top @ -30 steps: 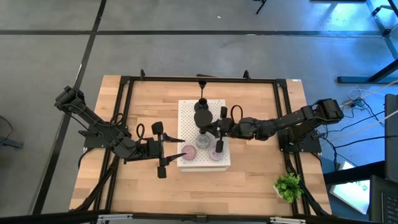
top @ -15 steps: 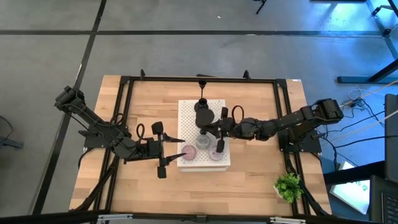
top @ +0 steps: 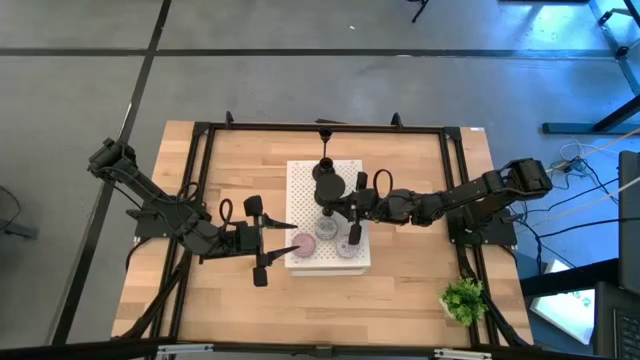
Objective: Pick & Place candle stick holders
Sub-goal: Put the black candle holder on the shelf
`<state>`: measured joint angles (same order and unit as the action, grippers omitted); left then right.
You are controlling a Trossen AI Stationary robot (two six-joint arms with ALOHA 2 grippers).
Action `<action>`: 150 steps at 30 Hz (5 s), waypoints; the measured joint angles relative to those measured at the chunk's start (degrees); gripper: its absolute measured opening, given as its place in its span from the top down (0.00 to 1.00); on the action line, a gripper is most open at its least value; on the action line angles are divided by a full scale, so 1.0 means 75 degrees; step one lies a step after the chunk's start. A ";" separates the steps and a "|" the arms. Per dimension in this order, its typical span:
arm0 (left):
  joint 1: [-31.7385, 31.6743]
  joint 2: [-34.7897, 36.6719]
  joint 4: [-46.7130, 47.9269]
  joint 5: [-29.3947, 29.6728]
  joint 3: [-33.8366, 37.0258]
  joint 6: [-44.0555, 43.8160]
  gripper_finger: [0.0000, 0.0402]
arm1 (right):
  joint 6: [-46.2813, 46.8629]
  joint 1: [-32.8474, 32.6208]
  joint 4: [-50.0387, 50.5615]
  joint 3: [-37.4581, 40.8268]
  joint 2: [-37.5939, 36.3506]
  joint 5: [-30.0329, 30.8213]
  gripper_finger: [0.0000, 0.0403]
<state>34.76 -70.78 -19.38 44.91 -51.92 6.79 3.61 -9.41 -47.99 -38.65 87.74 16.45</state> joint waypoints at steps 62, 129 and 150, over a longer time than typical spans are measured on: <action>0.0000 0.0000 0.0005 0.0000 0.0000 0.0059 0.50 | 0.0744 0.0460 -0.0233 -0.0003 0.0289 -0.1768 0.98; 0.0000 0.0000 0.0050 0.0000 0.0000 0.0061 0.50 | 0.0134 0.0460 0.0235 -0.0023 0.0268 -0.1685 0.92; -0.0003 0.0000 0.0050 0.0000 0.0000 0.0061 0.50 | 0.0108 0.0460 0.0323 -0.0020 0.0271 -0.1888 0.86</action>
<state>34.74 -70.78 -19.00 44.91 -51.92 7.25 4.42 -5.96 -45.56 -38.81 89.78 2.28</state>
